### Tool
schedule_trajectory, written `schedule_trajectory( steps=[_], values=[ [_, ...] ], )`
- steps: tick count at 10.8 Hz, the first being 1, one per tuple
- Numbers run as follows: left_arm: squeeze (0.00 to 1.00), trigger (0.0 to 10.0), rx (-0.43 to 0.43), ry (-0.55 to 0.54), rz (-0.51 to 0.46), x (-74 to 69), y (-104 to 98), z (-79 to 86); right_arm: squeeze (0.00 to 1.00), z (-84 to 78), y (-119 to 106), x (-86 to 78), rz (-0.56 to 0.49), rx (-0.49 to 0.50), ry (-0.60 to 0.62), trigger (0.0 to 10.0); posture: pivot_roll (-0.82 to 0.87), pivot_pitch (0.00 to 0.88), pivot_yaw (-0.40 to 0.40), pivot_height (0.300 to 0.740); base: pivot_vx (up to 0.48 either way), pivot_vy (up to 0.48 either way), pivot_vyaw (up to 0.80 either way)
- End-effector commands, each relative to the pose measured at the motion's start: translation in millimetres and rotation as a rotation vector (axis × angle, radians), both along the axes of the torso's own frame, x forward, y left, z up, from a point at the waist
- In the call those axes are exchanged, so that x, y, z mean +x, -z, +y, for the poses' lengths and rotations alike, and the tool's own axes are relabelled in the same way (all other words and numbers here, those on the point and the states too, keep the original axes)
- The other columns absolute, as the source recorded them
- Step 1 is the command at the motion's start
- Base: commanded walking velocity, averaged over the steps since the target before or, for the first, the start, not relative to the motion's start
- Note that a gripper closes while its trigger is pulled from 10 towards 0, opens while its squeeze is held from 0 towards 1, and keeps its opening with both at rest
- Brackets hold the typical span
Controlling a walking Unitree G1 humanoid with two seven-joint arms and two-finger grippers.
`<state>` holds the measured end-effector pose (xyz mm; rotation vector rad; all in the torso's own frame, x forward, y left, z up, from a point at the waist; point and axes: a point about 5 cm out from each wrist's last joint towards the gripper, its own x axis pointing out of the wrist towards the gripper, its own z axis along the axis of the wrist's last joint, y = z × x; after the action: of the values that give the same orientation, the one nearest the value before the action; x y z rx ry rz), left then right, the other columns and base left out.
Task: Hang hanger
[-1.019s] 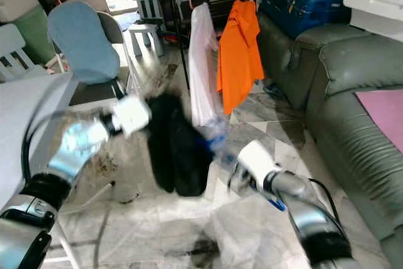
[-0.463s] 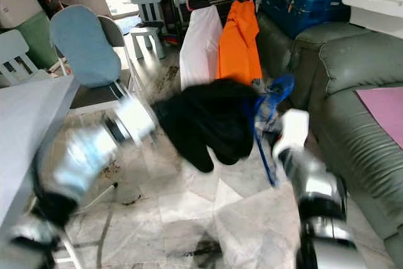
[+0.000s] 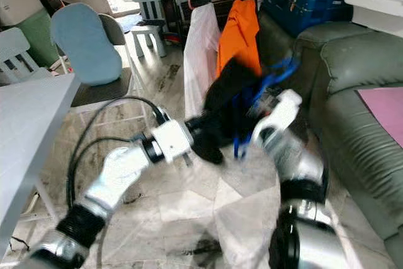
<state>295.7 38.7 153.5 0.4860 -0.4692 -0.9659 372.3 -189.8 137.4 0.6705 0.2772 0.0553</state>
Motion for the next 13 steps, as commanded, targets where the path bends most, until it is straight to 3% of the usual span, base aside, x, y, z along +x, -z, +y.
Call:
schedule_trajectory(
  steps=[1, 2, 3, 4, 6, 7, 9, 10, 11, 12, 13],
  values=[
    [0.0, 10.0, -0.015, 0.029, -0.008, -4.1, -5.5, -1.3, 0.0, 3.6, -0.9, 2.1, 0.014, 0.012, 0.047, 10.0, -0.19, 0.0, 0.115, 0.74, 0.0, 0.0, 0.0],
    [0.0, 10.0, -0.063, 0.041, 0.024, -8.2, -9.4, 0.7, 0.0, -3.2, -0.6, 3.7, 0.041, 0.038, 0.166, 10.0, -0.19, 0.0, 0.108, 0.74, 0.0, 0.0, 0.0],
    [0.0, 10.0, -0.082, 0.042, 0.049, -10.8, -9.6, 2.8, 0.0, -5.5, -1.6, 4.9, 0.054, 0.082, 0.194, 10.0, -0.19, 0.0, 0.102, 0.74, 0.0, 0.0, 0.0],
    [0.0, 10.0, -0.034, 0.041, 0.099, -14.2, 3.2, 9.2, 0.0, 5.1, -12.6, 9.1, 0.008, 0.11, 0.141, 10.0, -0.19, 0.0, 0.094, 0.74, 0.0, 0.0, 0.0],
    [0.0, 10.0, 0.053, 0.042, 0.171, -14.3, 18.5, 20.3, 0.0, -9.1, -36.0, 15.0, -0.103, 0.165, 0.261, 10.0, -0.19, 0.0, 0.086, 0.74, 0.0, 0.0, 0.0],
    [0.0, 10.0, 0.08, 0.017, 0.186, -11.8, 25.2, 25.9, 0.0, -20.1, -47.9, 17.2, -0.168, 0.139, 0.304, 10.0, -0.2, 0.0, 0.082, 0.74, 0.0, 0.0, 0.0],
    [0.0, 10.0, 0.07, -0.011, 0.235, -10.4, 34.8, 25.7, 0.0, -10.0, -76.1, 19.2, -0.357, -0.089, 0.179, 10.0, -0.2, 0.0, 0.073, 0.74, 0.0, 0.0, 0.0],
    [0.42, 10.0, 0.04, -0.026, 0.287, -9.0, 42.3, 17.2, 0.0, 6.4, -83.2, 16.3, -0.459, -0.259, 0.083, 10.0, -0.2, 0.0, 0.066, 0.74, 0.0, 0.0, 0.0],
    [0.75, 10.0, 0.037, -0.026, 0.303, -8.8, 45.3, 13.2, 0.0, 12.8, -84.0, 14.5, -0.492, -0.311, 0.05, 10.0, -0.21, 0.0, 0.063, 0.74, 0.0, 0.0, 0.0],
    [1.0, 10.0, 0.036, -0.031, 0.34, -8.3, 54.3, 3.5, 0.0, 30.7, -83.0, 6.7, -0.567, -0.397, -0.044, 10.0, -0.22, 0.0, 0.059, 0.74, 0.0, 0.0, 0.0],
    [1.0, 10.0, 0.053, -0.026, 0.34, -7.5, 58.5, -1.4, 0.0, 38.6, -82.0, 0.5, -0.611, -0.448, -0.097, 10.0, -0.22, 0.0, 0.058, 0.74, 0.0, 0.0, 0.0]
  ],
)
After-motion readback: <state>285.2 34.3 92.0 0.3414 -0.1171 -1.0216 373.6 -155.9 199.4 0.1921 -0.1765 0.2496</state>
